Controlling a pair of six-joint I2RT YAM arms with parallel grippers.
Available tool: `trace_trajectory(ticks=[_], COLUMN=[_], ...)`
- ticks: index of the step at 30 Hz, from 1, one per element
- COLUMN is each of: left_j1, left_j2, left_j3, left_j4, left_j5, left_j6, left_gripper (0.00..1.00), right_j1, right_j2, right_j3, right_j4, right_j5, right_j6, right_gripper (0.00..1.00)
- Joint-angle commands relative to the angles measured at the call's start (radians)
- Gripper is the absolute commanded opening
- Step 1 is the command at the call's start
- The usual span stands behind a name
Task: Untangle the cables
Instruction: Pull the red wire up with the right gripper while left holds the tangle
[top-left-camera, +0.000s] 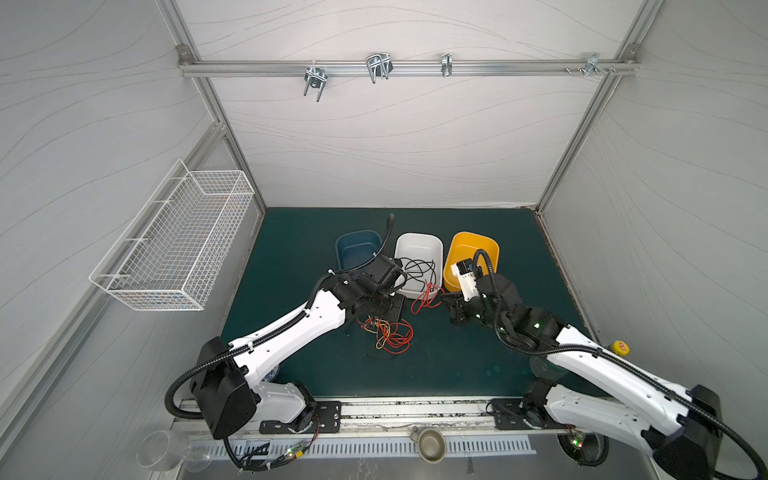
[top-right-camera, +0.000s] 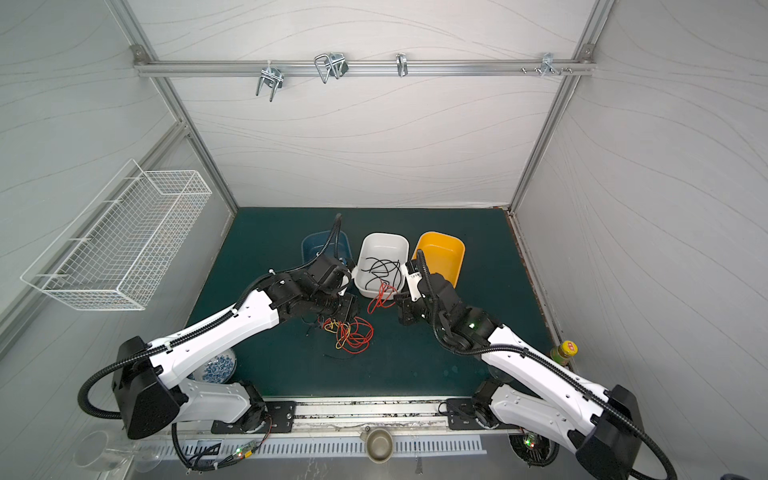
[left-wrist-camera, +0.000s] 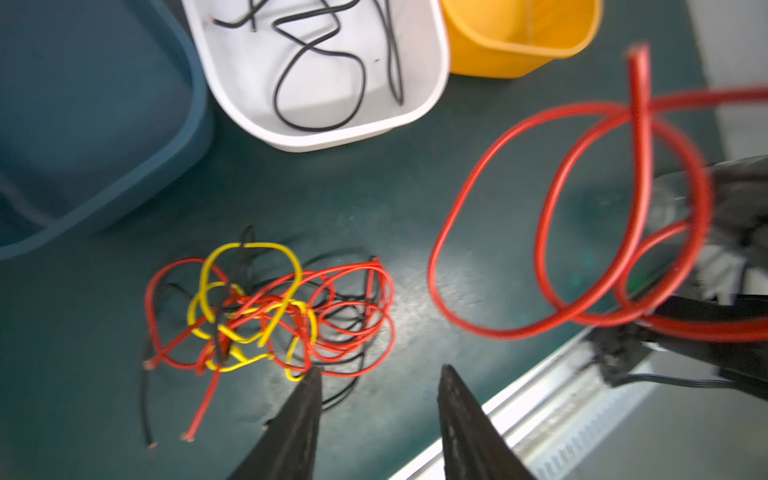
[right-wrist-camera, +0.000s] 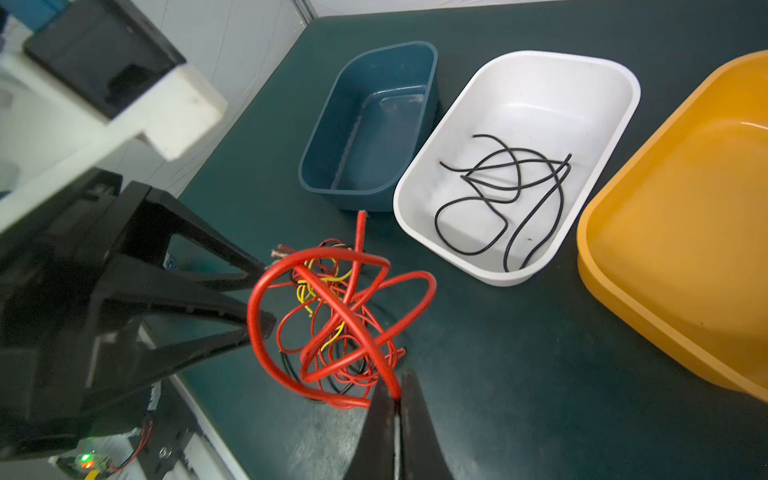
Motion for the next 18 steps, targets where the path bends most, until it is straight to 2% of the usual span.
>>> trace_trajectory(ticks=[1, 4, 7, 11, 18], left_j1=[-0.005, -0.004, -0.005, -0.006, -0.005], left_j2=[-0.065, -0.105, -0.136, -0.187, -0.231], left_j3=[-0.026, -0.097, -0.163, -0.29, -0.379], left_j4=[0.132, 0.229, 0.299, 0.502, 0.686], left_j5=[0.126, 0.229, 0.268, 0.327, 0.318], left_j6=[-0.059, -0.131, -0.215, -0.371, -0.53], left_gripper=[0.52, 0.55, 0.55, 0.58, 0.58], right_j1=[-0.012, -0.024, -0.036, -0.04, -0.045], right_j2=[-0.057, -0.105, -0.141, -0.17, -0.189], right_j3=[0.004, -0.014, -0.025, -0.035, -0.063], right_j4=[-0.049, -0.035, -0.024, 0.005, 0.062], right_j5=[-0.069, -0.105, -0.135, -0.168, -0.217], right_j6=[0.031, 0.067, 0.104, 0.147, 0.203], right_gripper=[0.0, 0.0, 0.0, 0.0, 0.0])
